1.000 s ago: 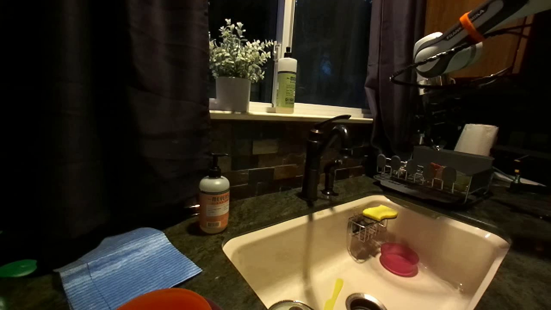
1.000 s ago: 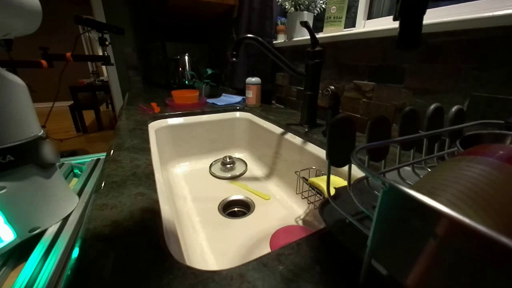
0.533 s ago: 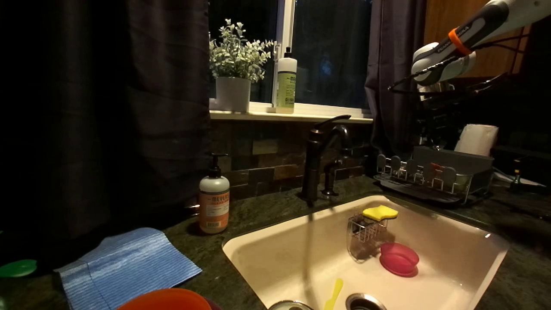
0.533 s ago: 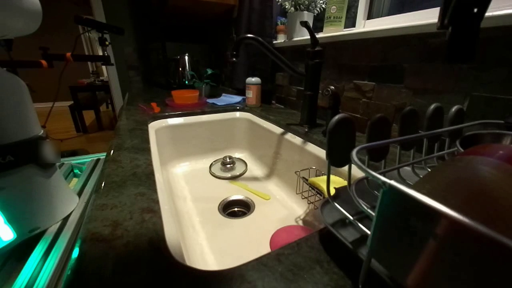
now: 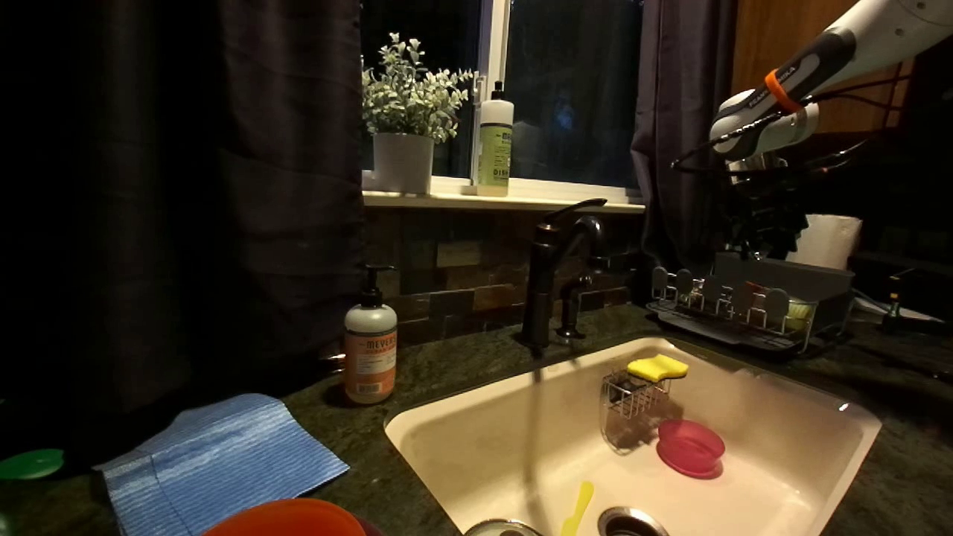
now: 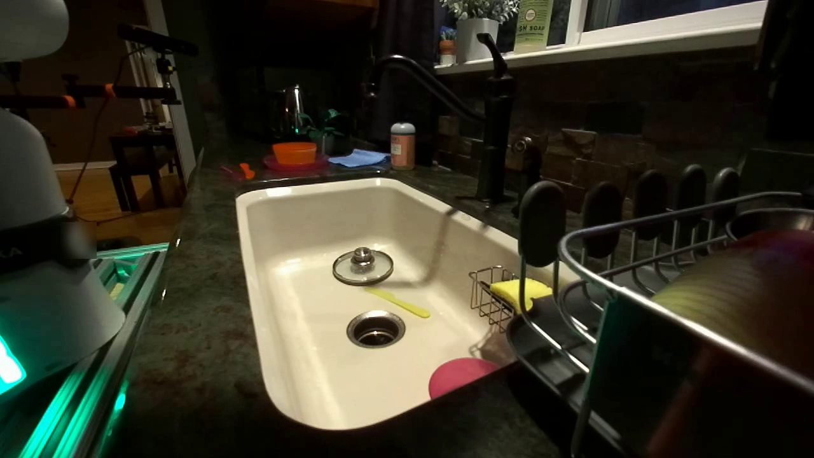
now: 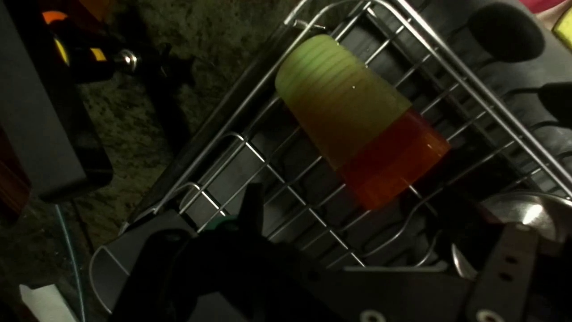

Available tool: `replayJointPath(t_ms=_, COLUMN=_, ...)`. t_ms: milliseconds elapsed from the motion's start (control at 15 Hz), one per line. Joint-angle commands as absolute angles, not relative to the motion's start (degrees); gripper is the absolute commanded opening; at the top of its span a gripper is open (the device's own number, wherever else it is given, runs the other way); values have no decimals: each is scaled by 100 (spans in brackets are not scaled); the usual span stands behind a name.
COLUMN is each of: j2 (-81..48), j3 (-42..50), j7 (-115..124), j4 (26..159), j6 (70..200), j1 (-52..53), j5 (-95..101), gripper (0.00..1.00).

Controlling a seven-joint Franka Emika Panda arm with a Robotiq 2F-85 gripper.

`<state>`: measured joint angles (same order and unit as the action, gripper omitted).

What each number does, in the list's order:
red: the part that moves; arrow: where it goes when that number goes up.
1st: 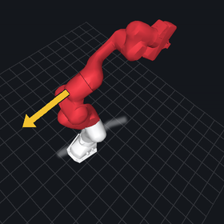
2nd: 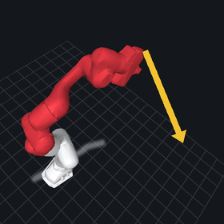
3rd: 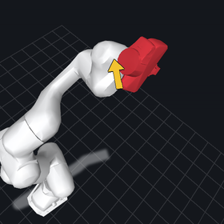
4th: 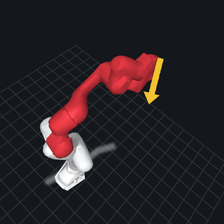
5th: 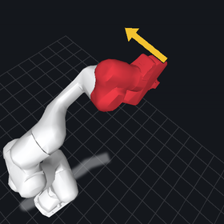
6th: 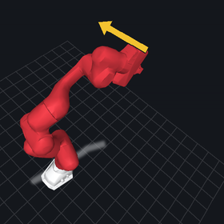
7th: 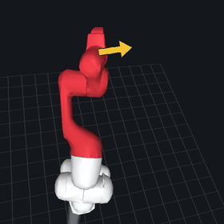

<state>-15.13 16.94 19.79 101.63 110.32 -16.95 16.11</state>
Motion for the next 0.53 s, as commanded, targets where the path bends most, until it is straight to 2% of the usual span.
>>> replayJointPath(t_ms=0, j2=-1834, j3=1780, j7=1811, j4=9857, j6=10941, j1=-1793, j5=1301, gripper=100)
replayJointPath(t_ms=467, j2=-2156, j3=1864, j7=1865, j4=9692, j6=11018, j1=-1944, j5=855, gripper=100)
